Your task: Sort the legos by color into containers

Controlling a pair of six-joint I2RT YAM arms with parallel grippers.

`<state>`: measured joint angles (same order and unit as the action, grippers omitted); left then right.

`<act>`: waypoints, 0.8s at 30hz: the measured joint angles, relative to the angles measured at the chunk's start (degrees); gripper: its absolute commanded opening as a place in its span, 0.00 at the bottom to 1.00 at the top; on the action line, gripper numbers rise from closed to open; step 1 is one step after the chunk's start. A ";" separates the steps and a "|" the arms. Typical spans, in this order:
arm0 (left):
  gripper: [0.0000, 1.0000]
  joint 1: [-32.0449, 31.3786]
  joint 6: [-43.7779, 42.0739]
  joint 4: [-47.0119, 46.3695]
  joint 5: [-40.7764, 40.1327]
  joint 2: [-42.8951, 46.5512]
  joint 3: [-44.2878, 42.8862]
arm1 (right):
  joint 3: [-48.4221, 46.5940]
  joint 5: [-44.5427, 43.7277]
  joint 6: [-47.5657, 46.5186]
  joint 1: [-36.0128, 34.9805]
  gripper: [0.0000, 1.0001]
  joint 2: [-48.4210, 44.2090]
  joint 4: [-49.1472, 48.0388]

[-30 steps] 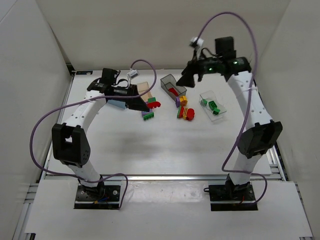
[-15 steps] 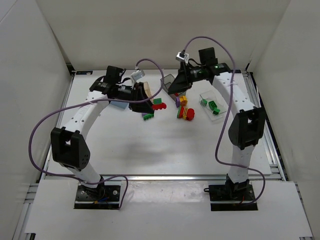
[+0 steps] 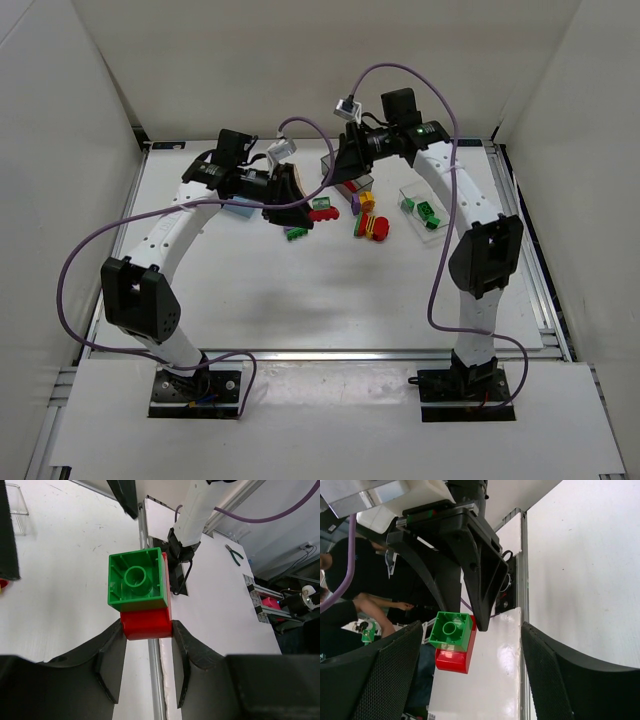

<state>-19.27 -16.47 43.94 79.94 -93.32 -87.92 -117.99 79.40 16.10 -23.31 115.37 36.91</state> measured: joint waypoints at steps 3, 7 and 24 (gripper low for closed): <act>0.10 0.00 -0.02 0.09 -0.24 0.00 -0.33 | 0.04 0.31 -1.49 -0.81 0.82 -0.02 1.03; 0.10 0.02 -0.07 0.20 -0.70 0.00 -1.36 | 0.81 0.26 -3.34 -2.19 0.81 -0.04 2.58; 0.10 1.03 0.02 0.59 -1.31 -1.55 -2.10 | 1.90 -0.57 -9.62 -3.82 0.58 -1.53 8.13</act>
<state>-18.24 -16.45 44.53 78.63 -94.87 -90.02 -116.09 78.83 6.48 -27.14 113.84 45.04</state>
